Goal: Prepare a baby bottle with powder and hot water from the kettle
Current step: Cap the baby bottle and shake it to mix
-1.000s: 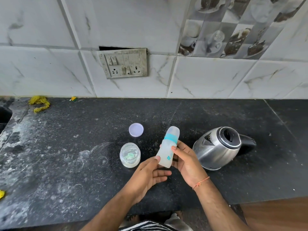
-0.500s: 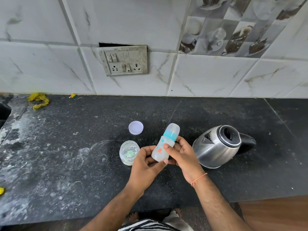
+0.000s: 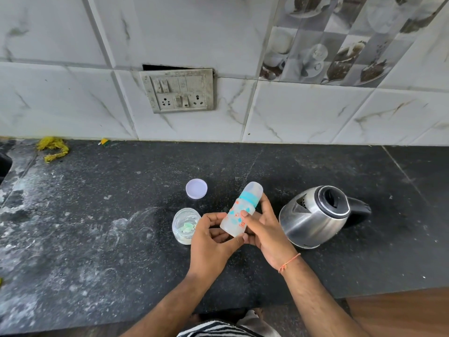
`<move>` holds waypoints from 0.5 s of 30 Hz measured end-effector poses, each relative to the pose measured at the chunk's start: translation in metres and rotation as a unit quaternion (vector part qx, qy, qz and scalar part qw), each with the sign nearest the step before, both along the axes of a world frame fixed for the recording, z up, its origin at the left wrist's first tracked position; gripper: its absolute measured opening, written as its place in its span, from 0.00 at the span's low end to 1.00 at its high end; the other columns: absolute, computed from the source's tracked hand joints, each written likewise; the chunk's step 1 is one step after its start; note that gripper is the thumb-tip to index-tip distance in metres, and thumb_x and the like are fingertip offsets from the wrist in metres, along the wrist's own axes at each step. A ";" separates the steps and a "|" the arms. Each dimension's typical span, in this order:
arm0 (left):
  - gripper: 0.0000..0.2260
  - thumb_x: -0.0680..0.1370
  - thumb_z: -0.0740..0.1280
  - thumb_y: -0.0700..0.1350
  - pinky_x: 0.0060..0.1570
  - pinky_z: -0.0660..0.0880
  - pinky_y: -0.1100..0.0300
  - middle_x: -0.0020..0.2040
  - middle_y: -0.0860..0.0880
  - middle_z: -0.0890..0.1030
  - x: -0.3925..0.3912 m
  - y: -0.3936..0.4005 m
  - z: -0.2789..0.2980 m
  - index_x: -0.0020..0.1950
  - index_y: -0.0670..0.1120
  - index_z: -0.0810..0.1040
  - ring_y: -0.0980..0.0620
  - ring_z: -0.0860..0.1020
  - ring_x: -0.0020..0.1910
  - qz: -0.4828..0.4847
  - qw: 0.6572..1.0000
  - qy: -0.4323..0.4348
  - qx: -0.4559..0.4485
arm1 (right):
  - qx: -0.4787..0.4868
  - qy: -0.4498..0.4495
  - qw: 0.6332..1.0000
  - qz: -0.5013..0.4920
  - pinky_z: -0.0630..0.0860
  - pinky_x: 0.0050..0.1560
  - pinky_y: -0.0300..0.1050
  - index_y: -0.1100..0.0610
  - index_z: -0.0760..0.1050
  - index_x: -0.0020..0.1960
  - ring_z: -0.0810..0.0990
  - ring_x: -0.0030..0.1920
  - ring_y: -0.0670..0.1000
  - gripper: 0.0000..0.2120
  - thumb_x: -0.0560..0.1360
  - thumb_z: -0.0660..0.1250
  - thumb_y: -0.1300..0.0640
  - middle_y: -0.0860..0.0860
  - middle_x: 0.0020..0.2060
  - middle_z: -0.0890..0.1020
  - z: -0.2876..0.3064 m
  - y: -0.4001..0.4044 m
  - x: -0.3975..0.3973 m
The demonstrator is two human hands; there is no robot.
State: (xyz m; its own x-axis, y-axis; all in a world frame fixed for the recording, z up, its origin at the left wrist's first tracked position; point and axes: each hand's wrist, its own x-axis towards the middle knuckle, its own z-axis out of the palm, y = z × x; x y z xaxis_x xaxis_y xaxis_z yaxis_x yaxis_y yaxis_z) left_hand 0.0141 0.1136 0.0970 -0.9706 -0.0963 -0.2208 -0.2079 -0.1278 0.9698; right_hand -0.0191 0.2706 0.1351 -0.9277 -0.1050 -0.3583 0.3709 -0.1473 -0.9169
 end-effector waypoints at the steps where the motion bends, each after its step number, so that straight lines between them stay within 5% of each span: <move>1: 0.29 0.68 0.88 0.38 0.56 0.86 0.52 0.58 0.53 0.87 0.000 0.001 -0.001 0.64 0.49 0.79 0.50 0.88 0.56 -0.001 1.000 0.007 -0.002 | 0.015 0.006 1.000 -0.008 0.81 0.48 0.50 0.33 0.60 0.81 0.87 0.64 0.61 0.36 0.83 0.73 0.55 0.53 0.63 0.88 0.000 0.000 0.000; 4: 0.31 0.69 0.88 0.41 0.58 0.85 0.52 0.62 0.53 0.85 -0.001 0.000 -0.006 0.67 0.52 0.79 0.49 0.87 0.59 -0.023 0.999 0.023 -0.009 | 0.016 0.019 0.999 -0.021 0.84 0.44 0.50 0.27 0.52 0.82 0.89 0.60 0.58 0.45 0.82 0.74 0.58 0.54 0.61 0.88 -0.002 0.005 -0.001; 9: 0.46 0.70 0.88 0.46 0.65 0.79 0.62 0.71 0.61 0.77 -0.001 -0.005 -0.022 0.82 0.59 0.66 0.58 0.80 0.66 -0.121 0.986 0.016 -0.115 | 0.009 0.010 0.993 -0.117 0.88 0.48 0.62 0.29 0.57 0.81 0.88 0.62 0.58 0.42 0.82 0.74 0.61 0.51 0.60 0.88 -0.001 0.011 -0.007; 13: 0.59 0.72 0.83 0.54 0.79 0.67 0.58 0.84 0.56 0.63 0.004 -0.013 -0.045 0.90 0.54 0.44 0.55 0.66 0.82 -0.247 0.926 -0.029 -0.284 | 0.144 0.018 0.989 0.035 0.89 0.45 0.60 0.26 0.63 0.77 0.88 0.58 0.56 0.45 0.77 0.79 0.63 0.56 0.61 0.85 -0.010 0.005 0.003; 15: 0.57 0.74 0.80 0.57 0.83 0.62 0.54 0.87 0.53 0.56 0.003 -0.017 -0.054 0.90 0.53 0.44 0.49 0.58 0.86 -0.308 0.870 -0.016 -0.384 | 0.092 0.004 0.993 -0.069 0.89 0.47 0.62 0.27 0.64 0.77 0.87 0.61 0.56 0.43 0.78 0.78 0.63 0.56 0.63 0.85 -0.015 0.004 0.003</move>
